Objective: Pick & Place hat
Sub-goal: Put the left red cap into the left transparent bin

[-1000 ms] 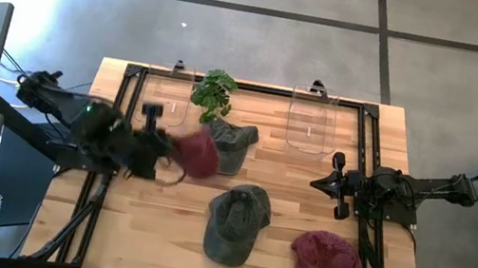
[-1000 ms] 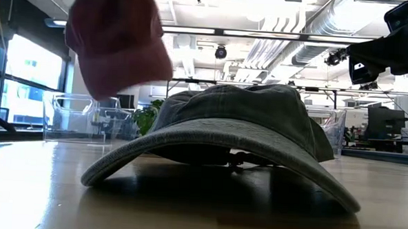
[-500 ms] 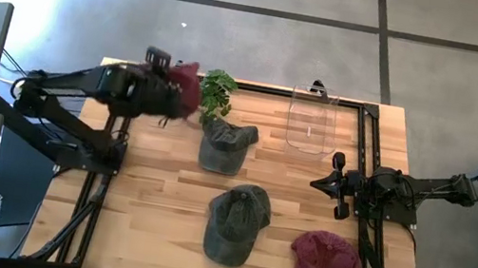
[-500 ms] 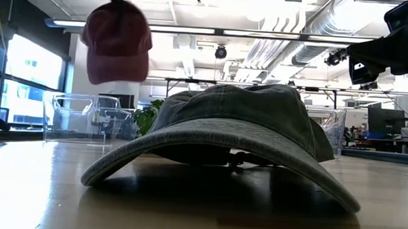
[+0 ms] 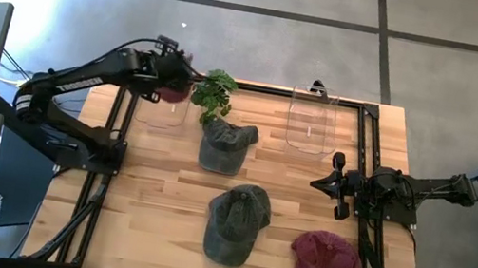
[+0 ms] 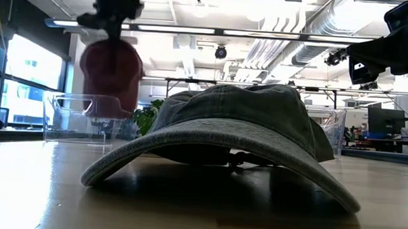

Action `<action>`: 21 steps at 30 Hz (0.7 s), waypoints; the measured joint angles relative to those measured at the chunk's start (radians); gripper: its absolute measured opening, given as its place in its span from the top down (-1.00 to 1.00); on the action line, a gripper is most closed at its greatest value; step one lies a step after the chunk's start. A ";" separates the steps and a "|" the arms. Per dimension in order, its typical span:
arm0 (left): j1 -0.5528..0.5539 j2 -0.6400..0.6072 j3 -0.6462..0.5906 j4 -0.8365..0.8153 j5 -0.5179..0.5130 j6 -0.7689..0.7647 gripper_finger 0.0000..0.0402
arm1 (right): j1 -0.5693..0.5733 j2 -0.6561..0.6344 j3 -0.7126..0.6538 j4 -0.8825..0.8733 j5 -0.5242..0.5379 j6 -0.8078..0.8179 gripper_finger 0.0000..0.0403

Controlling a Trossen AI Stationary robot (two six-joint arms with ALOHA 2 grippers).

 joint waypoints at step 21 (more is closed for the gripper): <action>0.189 0.033 -0.241 0.449 0.141 0.345 0.82 | 0.000 0.000 0.000 0.000 0.000 0.000 0.94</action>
